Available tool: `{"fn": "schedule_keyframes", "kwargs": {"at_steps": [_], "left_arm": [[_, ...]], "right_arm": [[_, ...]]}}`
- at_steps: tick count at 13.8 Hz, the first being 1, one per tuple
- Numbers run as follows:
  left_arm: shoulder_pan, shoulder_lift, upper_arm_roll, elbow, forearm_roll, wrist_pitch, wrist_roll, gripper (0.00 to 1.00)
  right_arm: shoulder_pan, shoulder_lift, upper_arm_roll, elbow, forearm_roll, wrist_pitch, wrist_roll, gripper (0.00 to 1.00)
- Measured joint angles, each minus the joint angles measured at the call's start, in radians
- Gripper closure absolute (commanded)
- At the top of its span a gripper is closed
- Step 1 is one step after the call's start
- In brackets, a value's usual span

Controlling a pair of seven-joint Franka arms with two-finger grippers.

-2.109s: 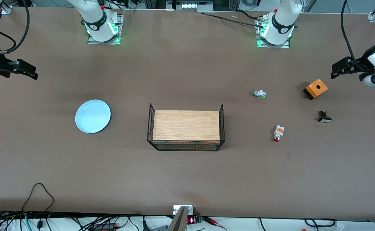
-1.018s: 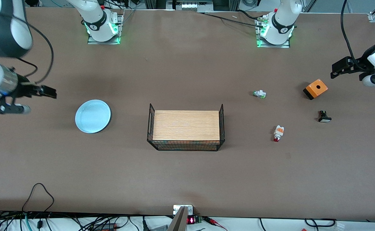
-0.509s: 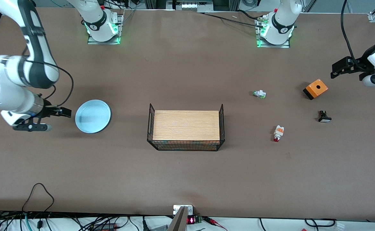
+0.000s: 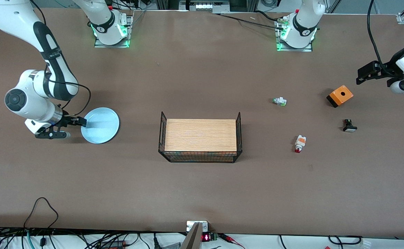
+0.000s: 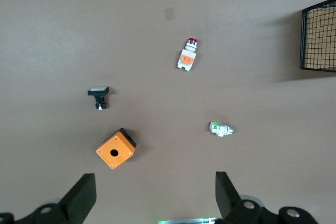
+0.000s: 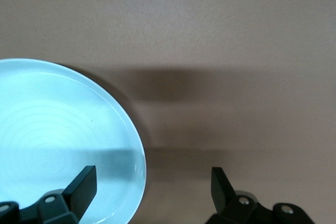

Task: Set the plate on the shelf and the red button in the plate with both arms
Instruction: 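Grasp the plate rim with the right gripper and lift it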

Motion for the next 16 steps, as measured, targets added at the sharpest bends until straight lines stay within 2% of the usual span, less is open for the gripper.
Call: {"fn": "schedule_keyframes", "kwargs": {"at_steps": [1,4,5,11,13,16], "left_arm": [[0.000,0.000,0.000,0.000,0.000,0.000,0.000,0.00],[0.000,0.000,0.000,0.000,0.000,0.000,0.000,0.00],[0.000,0.000,0.000,0.000,0.000,0.000,0.000,0.00],[0.000,0.000,0.000,0.000,0.000,0.000,0.000,0.00],[0.000,0.000,0.000,0.000,0.000,0.000,0.000,0.00],[0.000,0.000,0.000,0.000,0.000,0.000,0.000,0.00]], "right_arm": [[0.000,0.013,0.000,0.000,0.000,0.005,0.000,0.66],[0.000,0.034,0.000,0.000,0.000,0.007,-0.001,0.86],[0.000,0.041,0.001,0.000,0.000,0.007,-0.001,0.98],[0.001,0.021,0.009,0.017,0.001,-0.054,-0.001,1.00],[0.001,-0.001,0.017,0.068,0.003,-0.168,-0.001,1.00],[0.003,-0.064,0.039,0.198,0.057,-0.435,0.000,1.00]]}}
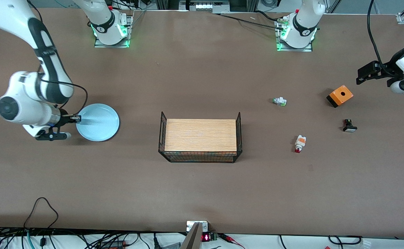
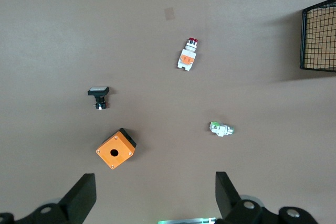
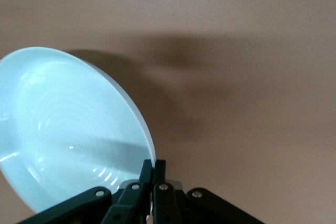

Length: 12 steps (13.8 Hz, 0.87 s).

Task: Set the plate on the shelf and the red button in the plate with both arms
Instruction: 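Grasp the plate rim with the right gripper and lift it, then carry the plate with the right gripper onto the wooden basket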

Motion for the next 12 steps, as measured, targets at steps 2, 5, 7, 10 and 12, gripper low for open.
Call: {"fn": "schedule_keyframes", "kwargs": {"at_steps": [2,5,7,10,12], "left_arm": [[0.000,0.000,0.000,0.000,0.000,0.000,0.000,0.00],[0.000,0.000,0.000,0.000,0.000,0.000,0.000,0.00],[0.000,0.000,0.000,0.000,0.000,0.000,0.000,0.00],[0.000,0.000,0.000,0.000,0.000,0.000,0.000,0.00],[0.000,0.000,0.000,0.000,0.000,0.000,0.000,0.00]], "right_arm": [[0.006,-0.041,0.006,0.098,0.032,-0.178,0.030,1.00],[0.021,-0.075,0.018,0.211,0.072,-0.366,0.160,1.00],[0.024,-0.093,0.033,0.261,0.179,-0.424,0.286,1.00],[0.026,-0.112,0.102,0.342,0.242,-0.487,0.492,1.00],[0.030,-0.119,0.181,0.392,0.246,-0.506,0.667,1.00]]}}
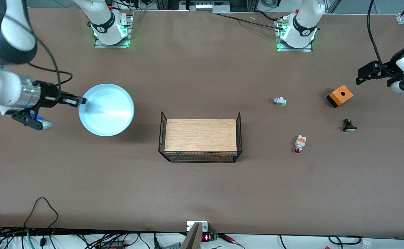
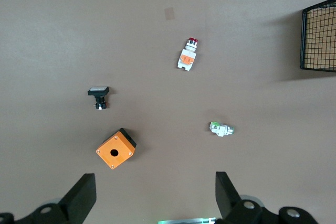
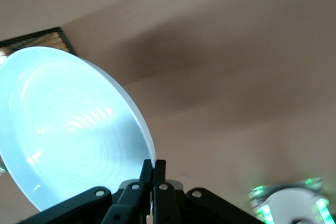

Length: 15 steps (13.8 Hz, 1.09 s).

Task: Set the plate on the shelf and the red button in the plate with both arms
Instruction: 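Carry the plate with the right gripper onto the wooden basket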

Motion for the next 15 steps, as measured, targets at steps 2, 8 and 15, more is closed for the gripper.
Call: {"fn": "schedule_keyframes", "kwargs": {"at_steps": [2,8,15], "left_arm": [[0.000,0.000,0.000,0.000,0.000,0.000,0.000,0.00],[0.000,0.000,0.000,0.000,0.000,0.000,0.000,0.00],[0.000,0.000,0.000,0.000,0.000,0.000,0.000,0.00]], "right_arm": [[0.004,-0.002,0.092,0.031,0.001,-0.003,0.196,1.00],[0.132,0.026,0.206,0.044,0.001,0.139,0.630,1.00],[0.287,0.124,0.206,0.043,-0.047,0.351,0.865,1.00]]}}
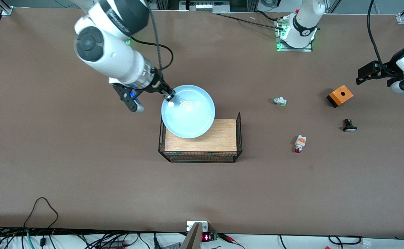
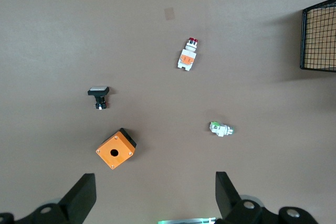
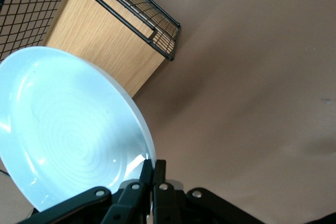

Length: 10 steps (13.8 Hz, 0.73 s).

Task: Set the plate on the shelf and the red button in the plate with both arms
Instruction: 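Carry the plate with the right gripper onto the wooden basket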

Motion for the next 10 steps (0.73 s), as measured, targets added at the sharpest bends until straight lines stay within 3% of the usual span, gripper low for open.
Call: {"fn": "schedule_keyframes", "kwargs": {"at_steps": [10], "left_arm": [[0.000,0.001,0.000,0.000,0.000,0.000,0.000,0.00]], "right_arm": [[0.025,0.127,-0.001,-0.033,-0.087,0.190,0.008,1.00]]}}
